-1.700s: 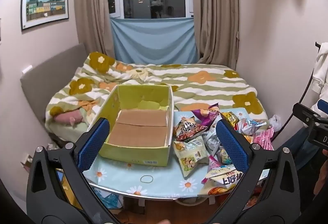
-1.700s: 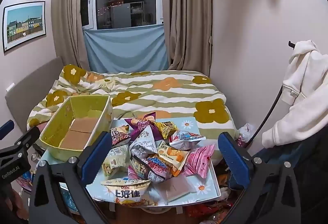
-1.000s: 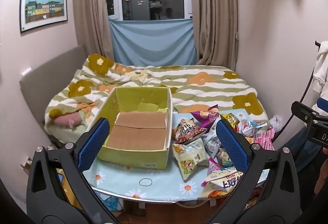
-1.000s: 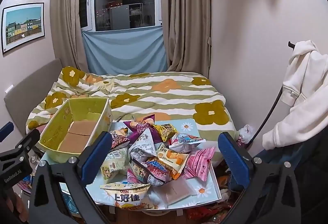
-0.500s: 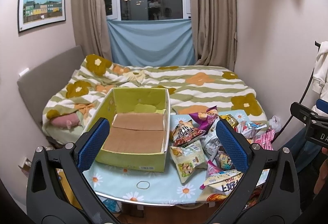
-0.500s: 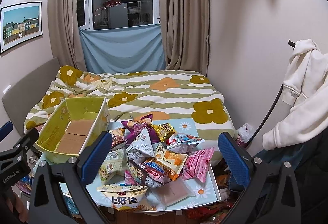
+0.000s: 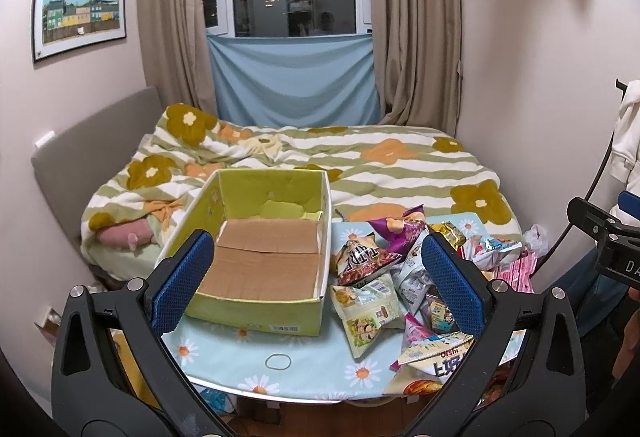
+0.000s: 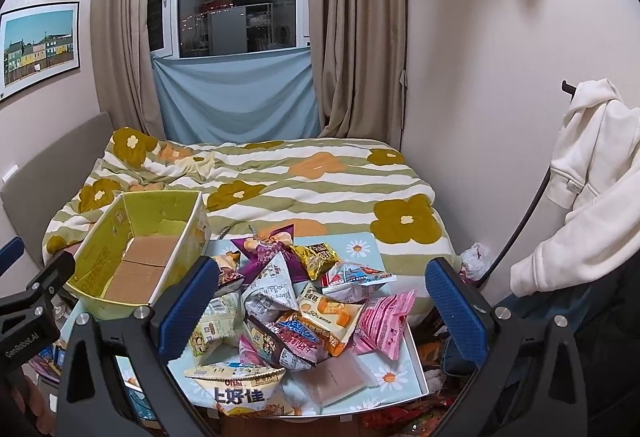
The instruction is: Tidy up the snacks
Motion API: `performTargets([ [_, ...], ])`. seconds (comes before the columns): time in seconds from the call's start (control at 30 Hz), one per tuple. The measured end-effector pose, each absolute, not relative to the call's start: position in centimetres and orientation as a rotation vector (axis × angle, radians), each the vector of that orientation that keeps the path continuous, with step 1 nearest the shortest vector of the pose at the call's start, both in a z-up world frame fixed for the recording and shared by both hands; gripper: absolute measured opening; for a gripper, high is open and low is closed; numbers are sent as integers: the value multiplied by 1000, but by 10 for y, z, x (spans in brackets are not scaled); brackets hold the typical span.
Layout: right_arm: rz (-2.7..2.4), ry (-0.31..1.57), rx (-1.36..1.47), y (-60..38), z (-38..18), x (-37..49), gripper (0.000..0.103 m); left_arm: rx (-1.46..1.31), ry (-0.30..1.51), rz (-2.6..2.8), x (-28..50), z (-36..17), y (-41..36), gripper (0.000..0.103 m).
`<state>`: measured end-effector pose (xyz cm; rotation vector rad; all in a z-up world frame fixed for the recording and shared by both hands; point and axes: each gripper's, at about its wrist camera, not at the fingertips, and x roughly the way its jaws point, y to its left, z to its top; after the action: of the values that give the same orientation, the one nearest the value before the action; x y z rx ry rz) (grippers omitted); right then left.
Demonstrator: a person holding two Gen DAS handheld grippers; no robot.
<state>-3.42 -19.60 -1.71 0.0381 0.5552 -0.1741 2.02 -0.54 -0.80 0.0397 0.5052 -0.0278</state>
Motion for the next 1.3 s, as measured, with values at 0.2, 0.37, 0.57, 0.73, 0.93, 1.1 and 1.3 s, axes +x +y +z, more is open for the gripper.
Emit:
performTargets([
  [0.2, -174, 558, 39, -194, -18, -34, 103, 39, 505, -28, 20, -8, -5, 103],
  [0.37, -171, 563, 42, -192, -20, -32, 103, 37, 510, -37, 24, -10, -4, 103],
  [0.57, -170, 564, 43, -192, -20, -31, 103, 45, 516, -37, 28, -13, -5, 103],
  [0.73, -169, 567, 42, -192, -21, -30, 103, 44, 517, -36, 28, -13, -5, 103],
  [0.93, -164, 574, 50, -192, -24, -26, 103, 49, 519, -36, 28, -14, -6, 103],
  [1.1, -164, 575, 51, -192, -24, -26, 103, 49, 521, -38, 29, -15, -7, 103],
  [1.3, -157, 574, 54, -193, -24, -24, 103, 50, 524, -46, 32, -15, -10, 103],
])
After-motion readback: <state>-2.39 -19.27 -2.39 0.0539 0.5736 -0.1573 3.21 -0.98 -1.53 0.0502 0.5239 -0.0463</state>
